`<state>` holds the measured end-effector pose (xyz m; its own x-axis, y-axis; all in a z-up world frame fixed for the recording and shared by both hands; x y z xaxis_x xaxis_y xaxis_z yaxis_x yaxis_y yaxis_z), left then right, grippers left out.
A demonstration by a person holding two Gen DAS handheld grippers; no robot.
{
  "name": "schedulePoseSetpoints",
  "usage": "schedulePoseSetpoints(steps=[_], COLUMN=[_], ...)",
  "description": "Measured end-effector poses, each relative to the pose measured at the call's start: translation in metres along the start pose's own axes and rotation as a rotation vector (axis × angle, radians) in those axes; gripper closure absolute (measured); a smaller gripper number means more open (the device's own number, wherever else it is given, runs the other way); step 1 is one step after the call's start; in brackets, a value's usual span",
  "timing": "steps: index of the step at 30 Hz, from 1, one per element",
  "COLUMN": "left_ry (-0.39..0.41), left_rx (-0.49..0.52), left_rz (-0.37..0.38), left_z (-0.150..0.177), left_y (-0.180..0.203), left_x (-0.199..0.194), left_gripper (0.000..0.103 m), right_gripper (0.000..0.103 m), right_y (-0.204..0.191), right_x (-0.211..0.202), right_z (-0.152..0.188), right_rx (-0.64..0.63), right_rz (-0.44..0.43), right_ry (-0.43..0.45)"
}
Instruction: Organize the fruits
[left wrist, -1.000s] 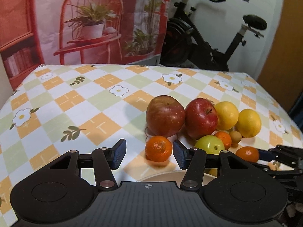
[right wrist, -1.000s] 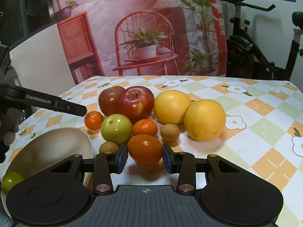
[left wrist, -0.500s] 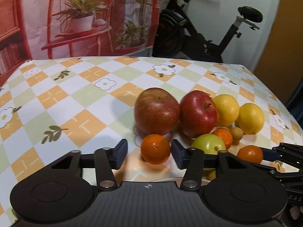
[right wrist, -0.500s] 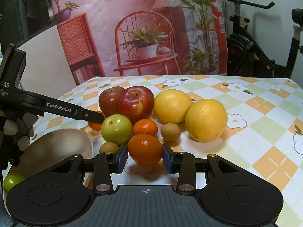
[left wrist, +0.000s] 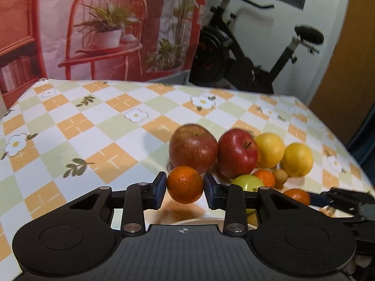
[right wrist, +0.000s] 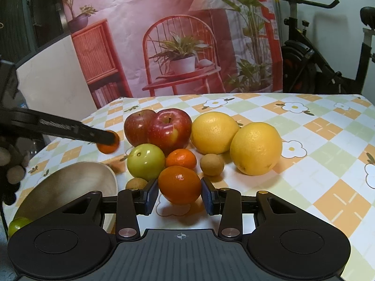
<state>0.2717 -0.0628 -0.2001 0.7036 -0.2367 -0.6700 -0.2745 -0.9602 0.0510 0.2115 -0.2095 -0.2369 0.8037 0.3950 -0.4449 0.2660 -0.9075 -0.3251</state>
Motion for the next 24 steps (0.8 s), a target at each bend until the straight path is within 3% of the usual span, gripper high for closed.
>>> schedulePoseSetpoints(steps=[4, 11, 24], left_ry=[0.034, 0.004, -0.086], left_rx=[-0.023, -0.058, -0.043], left_rz=[0.015, -0.004, -0.021], left_z=[0.010, 0.043, 0.086], left_y=[-0.005, -0.024, -0.030], left_x=[-0.033, -0.071, -0.089], left_gripper=[0.067, 0.067, 0.066], right_gripper=[0.067, 0.067, 0.067], right_y=[-0.003, -0.021, -0.097], right_x=[-0.007, -0.029, -0.027], right_z=[-0.002, -0.009, 0.020], right_rx=[-0.008, 0.007, -0.182], right_rz=[-0.026, -0.113, -0.289], right_ry=[0.027, 0.066, -0.111])
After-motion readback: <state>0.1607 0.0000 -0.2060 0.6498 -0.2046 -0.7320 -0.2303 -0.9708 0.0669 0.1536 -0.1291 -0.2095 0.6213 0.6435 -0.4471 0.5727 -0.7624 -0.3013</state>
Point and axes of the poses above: each gripper's, at about its wrist camera, not at the fingertips, and x roughly the way its jaws point, y to its right, z to its underside, the point moved 8 cm from there along x, roughly the way its jaws point, and after that the axes turned 8 degrees about -z, right-handed, at the moved point
